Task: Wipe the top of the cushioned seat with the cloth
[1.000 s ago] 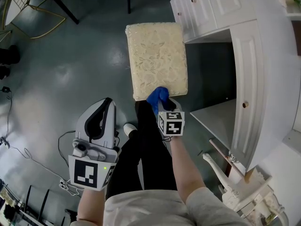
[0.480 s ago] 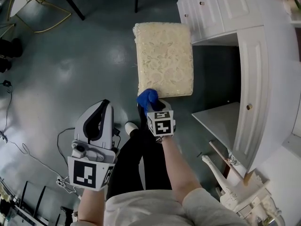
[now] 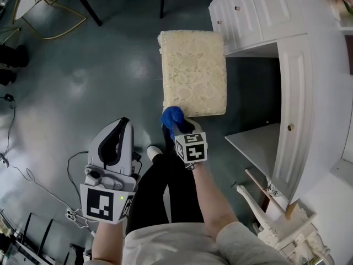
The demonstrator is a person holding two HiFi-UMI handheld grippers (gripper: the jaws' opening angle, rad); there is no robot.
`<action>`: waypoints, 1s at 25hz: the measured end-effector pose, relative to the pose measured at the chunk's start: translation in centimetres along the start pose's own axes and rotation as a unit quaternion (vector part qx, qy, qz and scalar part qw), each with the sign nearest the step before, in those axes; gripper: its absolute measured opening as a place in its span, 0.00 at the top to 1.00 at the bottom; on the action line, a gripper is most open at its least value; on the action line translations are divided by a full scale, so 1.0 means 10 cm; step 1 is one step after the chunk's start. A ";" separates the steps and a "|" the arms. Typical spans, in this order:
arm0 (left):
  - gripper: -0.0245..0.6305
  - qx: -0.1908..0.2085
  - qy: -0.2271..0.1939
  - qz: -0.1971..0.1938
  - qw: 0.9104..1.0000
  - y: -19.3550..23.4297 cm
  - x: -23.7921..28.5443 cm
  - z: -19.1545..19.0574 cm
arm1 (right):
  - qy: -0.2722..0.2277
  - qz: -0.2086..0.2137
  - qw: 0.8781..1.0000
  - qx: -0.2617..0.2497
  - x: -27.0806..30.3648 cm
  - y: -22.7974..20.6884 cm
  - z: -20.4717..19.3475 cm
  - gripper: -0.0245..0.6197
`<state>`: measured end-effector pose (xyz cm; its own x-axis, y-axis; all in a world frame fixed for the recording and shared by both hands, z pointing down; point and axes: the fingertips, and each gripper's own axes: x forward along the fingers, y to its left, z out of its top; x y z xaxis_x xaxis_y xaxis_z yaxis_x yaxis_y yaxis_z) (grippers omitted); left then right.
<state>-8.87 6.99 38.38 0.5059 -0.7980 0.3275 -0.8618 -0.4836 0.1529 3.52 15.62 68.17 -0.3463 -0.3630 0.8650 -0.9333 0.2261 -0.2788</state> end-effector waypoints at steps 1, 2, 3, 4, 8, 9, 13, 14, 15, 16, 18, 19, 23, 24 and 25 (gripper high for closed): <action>0.98 0.001 -0.001 0.000 1.000 -0.01 -0.01 0.02 | -0.007 0.003 1.000 -0.002 -0.04 -0.01 0.03 0.82; 0.98 0.001 -0.001 0.000 1.000 -0.01 -0.02 0.04 | -0.013 0.006 1.000 -0.004 -0.09 -0.01 0.07 0.82; 0.98 0.002 -0.002 -0.001 1.000 -0.03 -0.03 0.06 | -0.021 0.009 1.000 -0.008 -0.14 -0.01 0.11 0.82; 0.98 0.002 -0.002 -0.002 1.000 -0.04 -0.04 0.08 | -0.029 0.012 0.999 -0.011 -0.20 -0.01 0.16 0.82; 0.98 0.002 -0.001 -0.016 1.000 -0.15 -0.07 0.18 | -0.063 0.023 0.998 -0.021 -0.49 -0.01 0.37 0.82; 0.98 0.000 0.001 -0.021 1.000 -0.19 -0.09 0.20 | -0.071 0.025 0.997 -0.021 -0.58 -0.01 0.42 0.82; 0.98 0.003 0.004 -0.033 0.999 -0.36 -0.19 0.38 | -0.099 0.028 0.995 -0.019 -0.98 0.02 0.65 0.82; 0.98 0.005 0.003 -0.035 0.999 -0.39 -0.22 0.44 | -0.106 0.028 0.994 -0.018 -1.09 0.02 0.71 0.82; 0.98 0.007 0.003 -0.037 0.999 -0.43 -0.25 0.50 | -0.113 0.028 0.993 -0.016 -1.20 0.03 0.78 0.82; 0.98 0.008 0.002 -0.039 0.999 -0.47 -0.28 0.56 | -0.120 0.029 0.992 -0.015 -1.31 0.04 0.85 0.82; 0.98 0.010 0.001 -0.043 0.999 -0.56 -0.33 0.68 | -0.135 0.030 0.990 -0.014 -1.55 0.06 0.99 0.82; 0.98 0.011 0.000 -0.045 0.999 -0.59 -0.36 0.74 | -0.143 0.031 0.989 -0.014 -1.67 0.07 1.07 0.82; 0.98 0.020 -0.010 -0.054 0.998 -0.71 -0.44 1.02 | -0.181 0.035 0.983 -0.021 -2.18 0.17 1.38 0.82; 0.98 0.021 -0.012 -0.056 0.998 -0.74 -0.47 1.09 | -0.190 0.036 0.981 -0.025 -2.31 0.21 1.45 0.82; 0.98 0.022 -0.015 -0.059 0.998 -0.76 -0.49 1.17 | -0.200 0.038 0.979 -0.028 -2.45 0.25 1.53 0.82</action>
<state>-4.32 10.39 24.74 0.6057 -0.7444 0.2811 -0.7937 -0.5904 0.1468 8.25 11.26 39.94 -0.4336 -0.6660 0.6070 -0.9010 0.3113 -0.3020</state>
